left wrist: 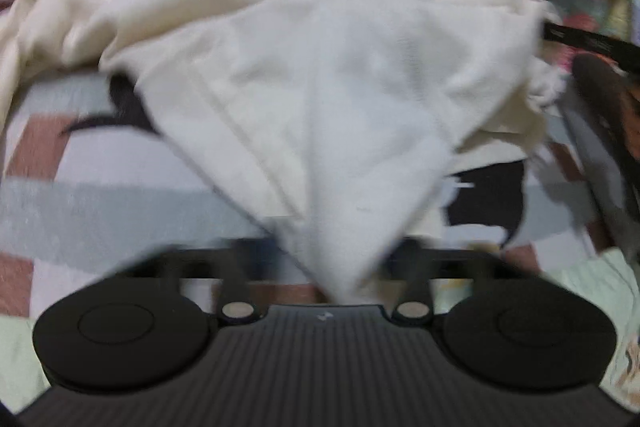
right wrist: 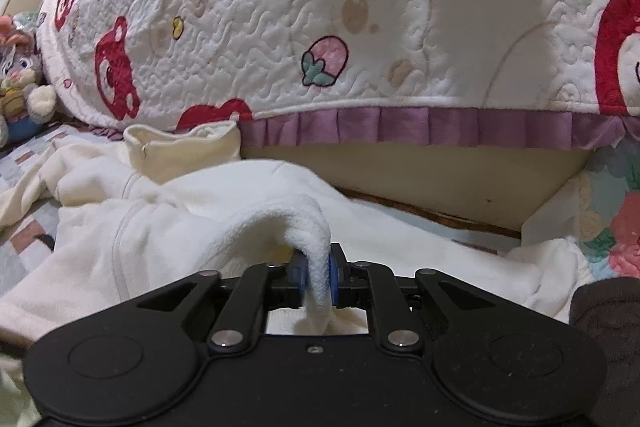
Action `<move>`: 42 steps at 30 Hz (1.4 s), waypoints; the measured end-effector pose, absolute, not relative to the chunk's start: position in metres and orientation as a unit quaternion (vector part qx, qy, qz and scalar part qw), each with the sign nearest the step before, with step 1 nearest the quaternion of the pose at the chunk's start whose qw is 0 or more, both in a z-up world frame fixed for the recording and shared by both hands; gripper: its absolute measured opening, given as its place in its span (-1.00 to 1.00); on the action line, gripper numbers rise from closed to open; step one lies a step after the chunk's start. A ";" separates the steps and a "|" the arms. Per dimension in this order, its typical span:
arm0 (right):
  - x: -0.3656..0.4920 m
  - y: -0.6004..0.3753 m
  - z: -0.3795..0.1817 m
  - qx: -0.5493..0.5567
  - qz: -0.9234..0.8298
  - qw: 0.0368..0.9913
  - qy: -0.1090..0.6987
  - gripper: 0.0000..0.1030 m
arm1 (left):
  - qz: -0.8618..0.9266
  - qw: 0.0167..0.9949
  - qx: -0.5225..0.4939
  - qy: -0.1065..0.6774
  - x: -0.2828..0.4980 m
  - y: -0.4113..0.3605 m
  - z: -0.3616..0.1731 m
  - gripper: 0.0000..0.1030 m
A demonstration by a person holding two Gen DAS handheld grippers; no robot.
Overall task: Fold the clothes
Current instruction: 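Lift and spread the fleece with both grippers over the bed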
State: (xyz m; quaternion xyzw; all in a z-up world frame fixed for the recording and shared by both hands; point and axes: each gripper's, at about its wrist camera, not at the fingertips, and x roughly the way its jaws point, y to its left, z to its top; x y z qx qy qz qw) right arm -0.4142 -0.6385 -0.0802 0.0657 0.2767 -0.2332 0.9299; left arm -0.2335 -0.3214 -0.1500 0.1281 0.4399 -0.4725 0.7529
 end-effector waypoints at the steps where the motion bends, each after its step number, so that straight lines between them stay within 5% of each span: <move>1: -0.416 -0.639 -0.084 0.070 -0.230 0.929 0.280 -0.36 | -0.467 0.758 0.132 0.435 -0.233 -0.321 -0.150 -0.88; 7: -0.422 -0.639 -0.122 0.104 -0.212 0.920 0.314 0.12 | -0.443 0.809 0.154 0.355 -0.242 -0.299 -0.120 -0.89; 9: -0.417 -0.639 -0.138 0.119 -0.218 0.913 0.323 0.12 | -0.435 0.821 0.157 0.334 -0.239 -0.290 -0.110 -0.89; 11: -0.414 -0.639 -0.147 0.140 -0.232 0.910 0.314 -0.08 | -0.430 0.825 0.166 0.326 -0.233 -0.285 -0.102 -0.89; 12: -0.413 -0.640 -0.147 0.150 -0.240 0.910 0.303 -0.74 | -0.424 0.829 0.175 0.318 -0.230 -0.282 -0.097 -0.89; 18: -0.428 -0.625 -0.053 0.166 -0.238 0.933 0.211 -0.82 | -0.386 0.866 0.202 0.246 -0.209 -0.251 -0.032 -0.90; 24: -0.533 -0.567 0.081 0.193 -0.175 0.964 0.050 -0.84 | -0.393 0.898 0.066 0.185 -0.207 -0.168 0.079 -0.90; 29: -0.582 -0.538 0.027 0.173 -0.313 0.924 0.134 -0.85 | -0.449 0.851 0.015 0.274 -0.215 -0.152 0.047 -0.71; 37: -0.599 -0.545 -0.096 0.256 -0.386 0.856 0.230 -0.85 | -0.438 0.786 0.139 0.414 -0.233 -0.189 -0.093 -0.68; 39: -0.598 -0.545 -0.101 0.239 -0.389 0.858 0.235 -0.85 | -0.444 0.773 0.162 0.423 -0.241 -0.189 -0.106 -0.51; 41: -0.595 -0.546 -0.100 0.221 -0.391 0.861 0.237 -0.85 | -0.448 0.763 0.186 0.427 -0.249 -0.189 -0.116 0.04; 42: -0.593 -0.547 -0.098 0.208 -0.393 0.863 0.239 -0.85 | -0.447 0.762 0.200 0.423 -0.254 -0.190 -0.118 0.06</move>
